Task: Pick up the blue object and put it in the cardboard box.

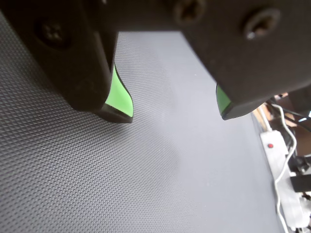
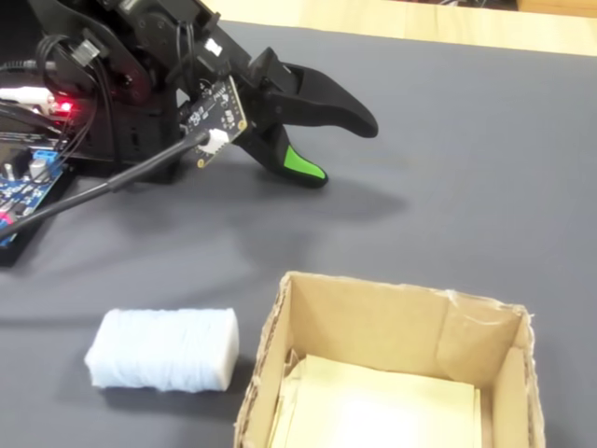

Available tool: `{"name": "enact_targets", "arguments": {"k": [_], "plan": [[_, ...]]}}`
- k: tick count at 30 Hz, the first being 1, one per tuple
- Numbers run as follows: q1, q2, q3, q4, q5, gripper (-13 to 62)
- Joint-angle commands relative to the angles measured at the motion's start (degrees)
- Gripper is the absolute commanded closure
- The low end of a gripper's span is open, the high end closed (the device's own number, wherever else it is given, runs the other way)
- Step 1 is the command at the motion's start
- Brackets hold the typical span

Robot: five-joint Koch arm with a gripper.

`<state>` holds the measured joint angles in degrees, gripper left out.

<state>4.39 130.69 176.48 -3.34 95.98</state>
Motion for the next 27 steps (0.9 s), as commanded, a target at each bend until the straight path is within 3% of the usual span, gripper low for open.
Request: {"name": "enact_targets", "arguments": {"k": [1,27], "plan": [[0.4,4.7,2.2,5.5,0.9,15.6],[0.6,4.8,2.1,5.1,1.1,15.6]]}}
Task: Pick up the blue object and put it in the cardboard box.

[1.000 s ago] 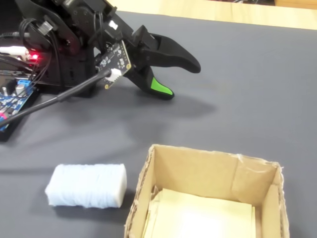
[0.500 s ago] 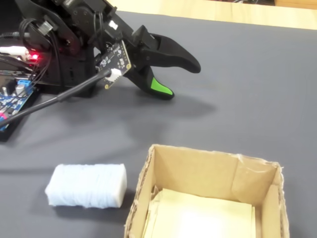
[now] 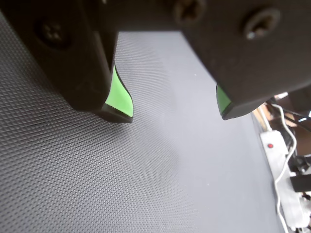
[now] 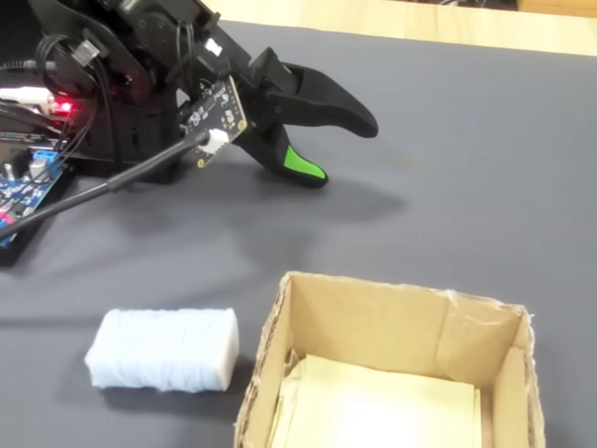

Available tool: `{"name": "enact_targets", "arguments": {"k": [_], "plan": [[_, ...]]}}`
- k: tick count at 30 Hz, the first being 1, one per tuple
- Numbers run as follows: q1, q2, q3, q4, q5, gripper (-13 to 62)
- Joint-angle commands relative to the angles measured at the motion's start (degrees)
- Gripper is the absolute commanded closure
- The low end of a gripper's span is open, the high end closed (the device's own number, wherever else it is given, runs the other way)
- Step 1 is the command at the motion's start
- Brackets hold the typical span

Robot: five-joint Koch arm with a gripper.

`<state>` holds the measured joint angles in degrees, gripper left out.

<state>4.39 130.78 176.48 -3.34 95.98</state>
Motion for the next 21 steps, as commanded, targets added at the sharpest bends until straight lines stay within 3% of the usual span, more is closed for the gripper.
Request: {"name": "enact_targets", "arguments": {"k": [1,21], "plan": [[0.6,4.7,2.0,5.1,1.1,15.6],[2.5,4.8,-13.6,23.6,-4.7,15.7]]}}
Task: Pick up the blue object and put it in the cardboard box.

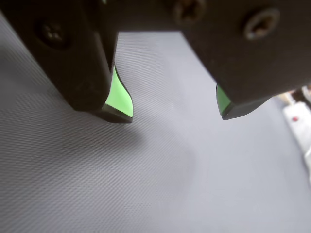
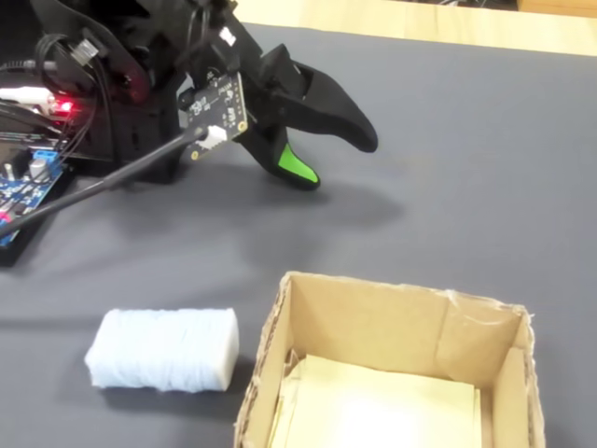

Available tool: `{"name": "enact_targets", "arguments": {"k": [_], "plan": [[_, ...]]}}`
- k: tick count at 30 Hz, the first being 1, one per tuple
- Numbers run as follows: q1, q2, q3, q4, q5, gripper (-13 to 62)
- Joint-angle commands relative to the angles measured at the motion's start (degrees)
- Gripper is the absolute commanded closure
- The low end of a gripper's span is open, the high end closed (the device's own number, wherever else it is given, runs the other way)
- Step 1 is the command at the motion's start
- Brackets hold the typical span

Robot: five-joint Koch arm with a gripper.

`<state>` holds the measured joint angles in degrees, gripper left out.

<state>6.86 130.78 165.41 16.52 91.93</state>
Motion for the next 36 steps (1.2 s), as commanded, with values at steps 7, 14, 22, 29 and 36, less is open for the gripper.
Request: {"name": "enact_targets", "arguments": {"k": [7,14,22,29,36], "plan": [[1.9,4.3,-15.8,14.5,-13.1,16.2],[5.4,3.0,-25.8,17.2,-24.0,16.4],[14.2,-0.3,-34.4,19.0,-32.2,16.4],[29.7,-9.9,-41.0,20.6,-33.8,16.4],[41.1,-16.5,-47.8,27.7,-33.8,16.4]]}}
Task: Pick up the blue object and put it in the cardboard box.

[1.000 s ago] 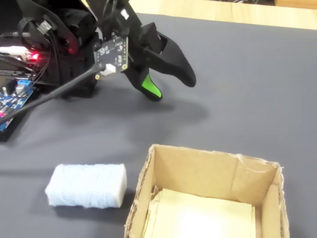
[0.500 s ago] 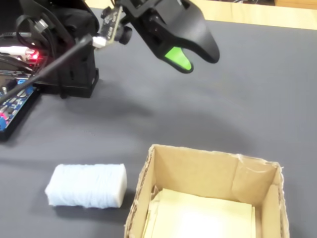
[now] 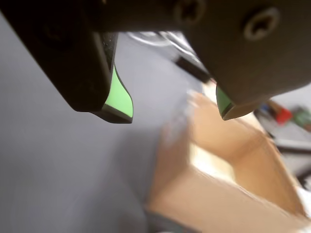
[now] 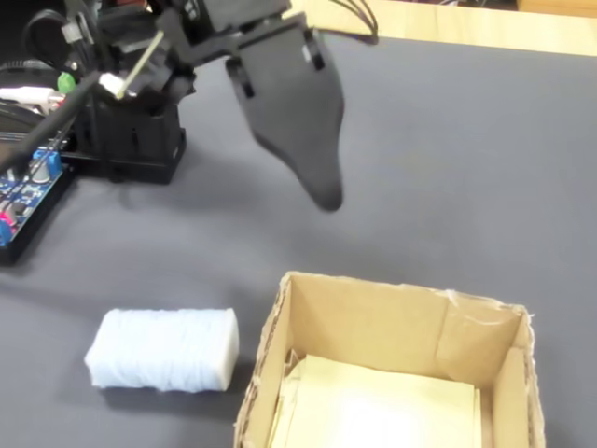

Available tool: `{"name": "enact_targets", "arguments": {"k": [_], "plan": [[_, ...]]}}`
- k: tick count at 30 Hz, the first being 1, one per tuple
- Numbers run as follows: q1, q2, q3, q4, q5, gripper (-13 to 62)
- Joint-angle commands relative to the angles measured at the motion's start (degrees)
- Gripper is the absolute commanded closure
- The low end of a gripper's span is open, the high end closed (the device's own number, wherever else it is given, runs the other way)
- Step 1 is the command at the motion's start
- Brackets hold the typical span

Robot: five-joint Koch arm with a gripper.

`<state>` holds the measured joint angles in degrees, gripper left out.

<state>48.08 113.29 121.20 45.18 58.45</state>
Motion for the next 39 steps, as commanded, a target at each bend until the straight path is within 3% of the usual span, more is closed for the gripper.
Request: {"name": "enact_targets", "arguments": {"k": [1,13,35,39], "plan": [[1.3,-0.2,-4.9,0.7,-0.3,16.4],[12.7,-9.1,-9.6,9.1,1.1,16.4],[22.5,-26.0,-2.4,-5.6,15.0,16.6],[22.6,-26.4,1.1,-11.6,16.9,23.2]]}}
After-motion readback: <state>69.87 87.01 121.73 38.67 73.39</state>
